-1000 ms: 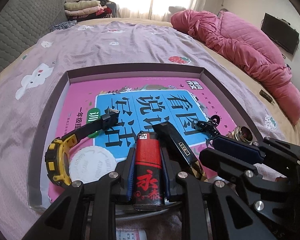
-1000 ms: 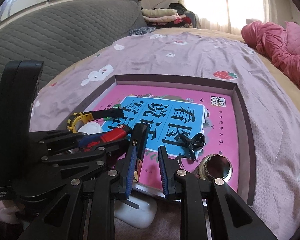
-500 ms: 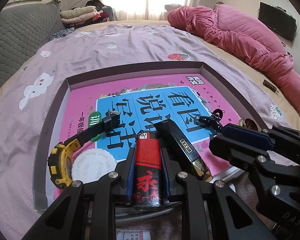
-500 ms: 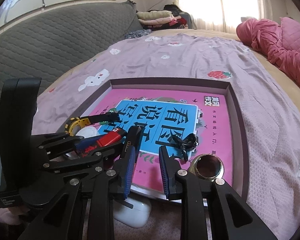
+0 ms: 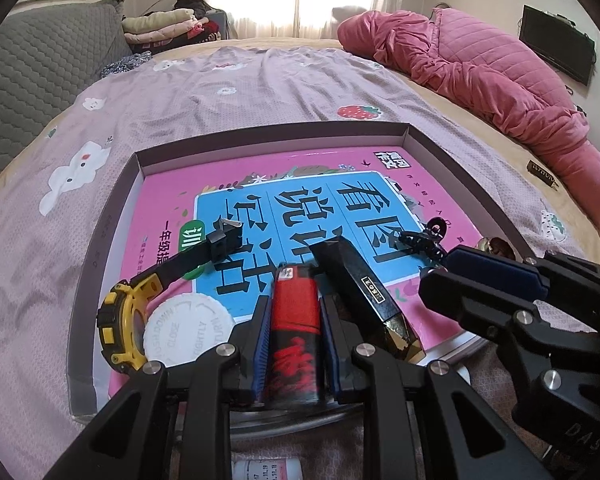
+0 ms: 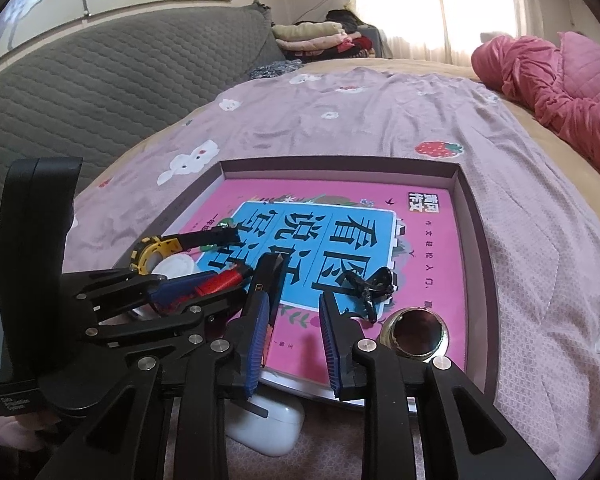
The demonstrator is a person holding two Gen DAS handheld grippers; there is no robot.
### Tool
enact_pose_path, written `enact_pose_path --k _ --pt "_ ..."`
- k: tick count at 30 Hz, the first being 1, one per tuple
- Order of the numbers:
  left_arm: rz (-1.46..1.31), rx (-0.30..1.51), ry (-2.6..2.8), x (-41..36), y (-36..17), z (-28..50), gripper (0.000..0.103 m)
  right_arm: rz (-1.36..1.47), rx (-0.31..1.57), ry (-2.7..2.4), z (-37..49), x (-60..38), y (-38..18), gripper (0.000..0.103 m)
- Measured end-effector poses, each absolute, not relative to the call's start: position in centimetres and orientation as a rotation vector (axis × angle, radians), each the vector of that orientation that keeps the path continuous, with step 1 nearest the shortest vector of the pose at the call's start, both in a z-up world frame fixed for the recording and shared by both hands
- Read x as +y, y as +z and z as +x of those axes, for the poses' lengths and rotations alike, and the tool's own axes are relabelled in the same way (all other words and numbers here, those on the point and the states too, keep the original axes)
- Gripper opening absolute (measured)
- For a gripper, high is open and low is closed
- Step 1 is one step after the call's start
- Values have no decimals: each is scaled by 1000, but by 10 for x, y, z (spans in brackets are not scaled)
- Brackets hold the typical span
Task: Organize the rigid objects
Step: 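Lower the red lighter beside the watch while the right gripper lowers the black-and-gold case beside it, then open both grippers to release the lighter and case, then pull back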
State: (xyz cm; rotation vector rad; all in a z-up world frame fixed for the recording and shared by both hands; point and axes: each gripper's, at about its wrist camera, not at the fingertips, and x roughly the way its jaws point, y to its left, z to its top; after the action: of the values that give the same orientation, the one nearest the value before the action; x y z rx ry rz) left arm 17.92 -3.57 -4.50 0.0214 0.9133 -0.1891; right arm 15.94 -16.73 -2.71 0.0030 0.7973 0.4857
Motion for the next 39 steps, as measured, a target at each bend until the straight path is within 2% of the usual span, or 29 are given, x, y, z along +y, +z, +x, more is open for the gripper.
enact_pose_path --k 17,24,25,28,29,39 --pt "1 921 -196 -33 -45 176 23 7 785 483 158 -169 -25 41" --pt "-8 918 -189 -30 -42 171 26 5 776 481 158 -170 -23 44" --pt "-6 915 -184 -30 -42 171 27 5 774 479 158 -170 -23 46" --pt "-26 914 -195 -27 -39 169 44 4 770 481 157 -171 -23 48" --pt "-27 918 -198 -27 -40 168 46 4 769 481 157 -172 -22 48" --pt "-10 904 -190 -28 -33 160 47 5 743 489 152 -175 -17 50"
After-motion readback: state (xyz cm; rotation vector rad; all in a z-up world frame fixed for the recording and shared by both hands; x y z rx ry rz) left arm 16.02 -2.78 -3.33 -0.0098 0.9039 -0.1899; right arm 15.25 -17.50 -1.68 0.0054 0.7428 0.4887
